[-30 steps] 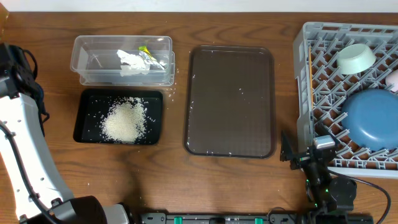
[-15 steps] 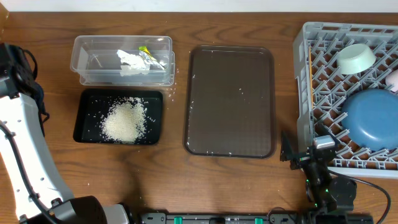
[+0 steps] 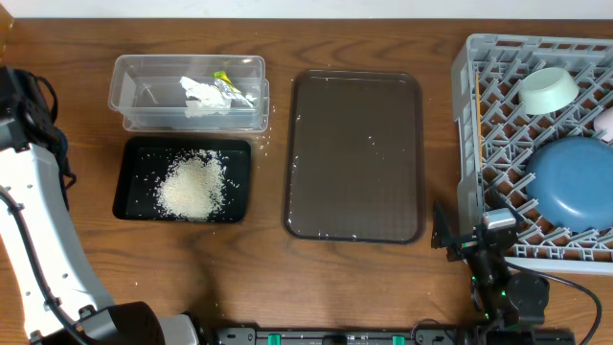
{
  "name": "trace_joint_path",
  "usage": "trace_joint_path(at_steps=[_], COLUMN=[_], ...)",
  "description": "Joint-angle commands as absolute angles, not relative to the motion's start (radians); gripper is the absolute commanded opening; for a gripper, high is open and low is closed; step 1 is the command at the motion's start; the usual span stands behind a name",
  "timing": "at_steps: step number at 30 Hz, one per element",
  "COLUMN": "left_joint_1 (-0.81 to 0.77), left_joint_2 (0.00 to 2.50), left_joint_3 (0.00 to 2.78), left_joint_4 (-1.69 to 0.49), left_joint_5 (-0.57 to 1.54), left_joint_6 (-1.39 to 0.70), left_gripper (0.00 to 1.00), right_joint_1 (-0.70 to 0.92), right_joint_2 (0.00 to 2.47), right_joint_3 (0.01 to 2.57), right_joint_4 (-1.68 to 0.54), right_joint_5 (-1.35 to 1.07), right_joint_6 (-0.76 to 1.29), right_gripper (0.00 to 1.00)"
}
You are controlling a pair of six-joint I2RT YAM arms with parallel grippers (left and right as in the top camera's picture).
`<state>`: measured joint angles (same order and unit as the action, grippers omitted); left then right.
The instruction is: Sort waste into correct bins and load items into the dishwasher rack
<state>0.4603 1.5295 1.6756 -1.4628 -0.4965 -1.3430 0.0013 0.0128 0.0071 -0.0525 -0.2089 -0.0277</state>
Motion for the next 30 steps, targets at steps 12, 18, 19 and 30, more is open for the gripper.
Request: trace_joint_path(at_steps=[12, 18, 19, 30], left_joint_1=[0.464, 0.466, 0.466, 0.459], left_joint_2=[1.542, 1.546, 1.545, 1.404], left_joint_3=[1.678, 1.678, 1.677, 1.459], left_joint_4=[-1.468, -1.506, -1.525, -1.508], left_joint_5=[-0.505, -0.516, -0.481, -0.445], left_joint_6=[-1.359, -1.281, -1.271, -1.269], left_gripper=[0.92, 0.92, 0.92, 0.92], right_joint_1=[-0.004, -0.004, -0.004, -0.004], right_joint_2=[0.005, 0.005, 0.005, 0.005], right_joint_3=[0.006, 0.006, 0.006, 0.006], right_joint_4=[-0.057, -0.057, -0.057, -0.057], right_joint_5=[-0.202, -0.202, -0.202, -0.202], right_joint_6=[-0.042, -0.042, -0.042, -0.042], right_gripper=[0.99, 0.99, 0.99, 0.99])
